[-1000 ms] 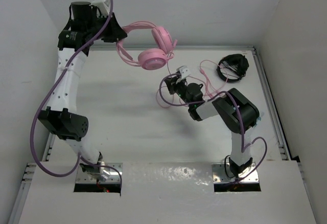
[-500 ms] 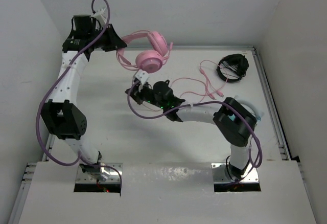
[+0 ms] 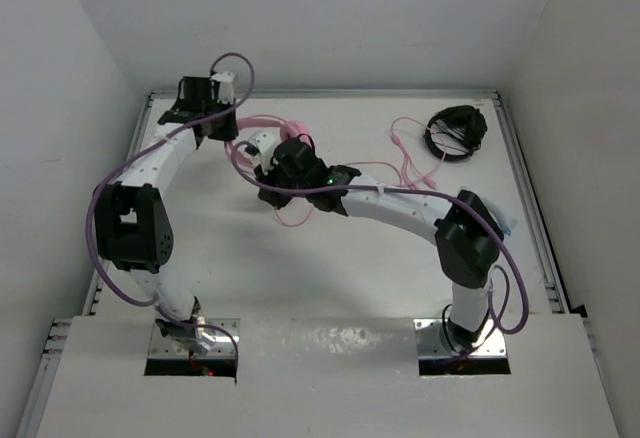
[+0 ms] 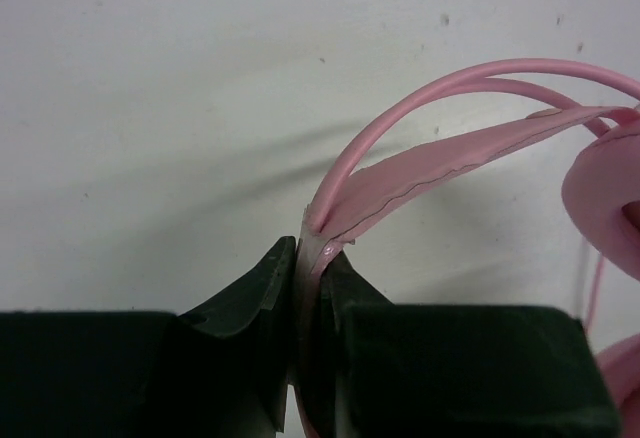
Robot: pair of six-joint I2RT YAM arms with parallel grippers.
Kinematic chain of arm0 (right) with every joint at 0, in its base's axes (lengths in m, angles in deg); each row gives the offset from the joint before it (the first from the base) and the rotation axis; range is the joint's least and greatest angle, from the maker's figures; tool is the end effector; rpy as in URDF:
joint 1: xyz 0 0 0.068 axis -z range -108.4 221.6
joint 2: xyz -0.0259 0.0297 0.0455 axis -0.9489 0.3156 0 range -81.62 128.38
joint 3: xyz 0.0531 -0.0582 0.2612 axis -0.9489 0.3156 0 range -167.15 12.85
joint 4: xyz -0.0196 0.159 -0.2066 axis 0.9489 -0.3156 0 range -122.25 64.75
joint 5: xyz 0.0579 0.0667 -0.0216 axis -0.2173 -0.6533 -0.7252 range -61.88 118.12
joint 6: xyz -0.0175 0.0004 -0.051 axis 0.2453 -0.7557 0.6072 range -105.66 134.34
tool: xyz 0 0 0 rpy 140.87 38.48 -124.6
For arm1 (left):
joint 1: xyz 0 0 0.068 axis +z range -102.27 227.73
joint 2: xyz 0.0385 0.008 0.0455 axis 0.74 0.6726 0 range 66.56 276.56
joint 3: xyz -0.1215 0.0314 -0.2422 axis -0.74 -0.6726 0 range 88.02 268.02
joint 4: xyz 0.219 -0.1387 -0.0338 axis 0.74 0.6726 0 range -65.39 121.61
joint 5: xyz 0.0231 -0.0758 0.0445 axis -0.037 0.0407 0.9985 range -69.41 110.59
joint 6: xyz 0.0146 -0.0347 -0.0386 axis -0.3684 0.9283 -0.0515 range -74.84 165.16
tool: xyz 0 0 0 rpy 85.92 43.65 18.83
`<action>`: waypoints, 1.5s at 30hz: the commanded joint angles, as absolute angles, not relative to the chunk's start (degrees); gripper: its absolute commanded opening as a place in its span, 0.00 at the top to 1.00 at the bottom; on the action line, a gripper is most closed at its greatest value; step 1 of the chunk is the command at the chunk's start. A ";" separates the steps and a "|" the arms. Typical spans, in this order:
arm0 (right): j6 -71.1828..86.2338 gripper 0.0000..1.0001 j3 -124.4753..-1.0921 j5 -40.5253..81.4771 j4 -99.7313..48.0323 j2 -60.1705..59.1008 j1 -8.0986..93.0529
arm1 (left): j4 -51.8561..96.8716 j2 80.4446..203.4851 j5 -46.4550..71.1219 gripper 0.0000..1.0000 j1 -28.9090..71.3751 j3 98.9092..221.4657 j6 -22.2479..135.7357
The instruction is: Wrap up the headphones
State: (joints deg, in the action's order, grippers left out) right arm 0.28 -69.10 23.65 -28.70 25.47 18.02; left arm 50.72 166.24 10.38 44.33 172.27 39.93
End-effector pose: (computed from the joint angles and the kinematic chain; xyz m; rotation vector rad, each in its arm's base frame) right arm 0.2595 0.3566 0.2637 -0.7803 2.0234 0.7871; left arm 0.3969 -0.0300 0.2941 0.2640 2.2737 -0.1878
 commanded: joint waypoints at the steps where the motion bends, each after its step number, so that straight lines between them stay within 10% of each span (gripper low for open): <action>1: 3.78 1.00 -79.24 32.98 -52.69 22.00 17.64 | 41.66 163.16 16.46 1.00 39.40 168.36 26.20; 15: 22.94 1.00 -86.30 67.76 -77.37 16.56 19.40 | 44.30 157.70 25.60 1.00 35.16 164.83 13.51; 26: 41.99 0.99 -71.10 93.77 -34.18 11.37 24.13 | 45.70 156.56 25.69 1.00 34.02 164.66 12.56; 36: 24.81 1.00 -56.29 30.22 -34.24 6.63 31.26 | 48.61 156.65 17.12 1.00 37.52 171.07 28.16; 45: 18.03 0.94 -50.51 12.13 -22.53 15.39 30.39 | 50.80 158.23 4.78 1.00 45.00 181.44 42.61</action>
State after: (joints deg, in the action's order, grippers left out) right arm 20.56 -48.86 21.20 -28.00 13.54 30.28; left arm 52.93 158.98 11.78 42.50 175.44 36.21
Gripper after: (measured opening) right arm 0.055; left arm 0.127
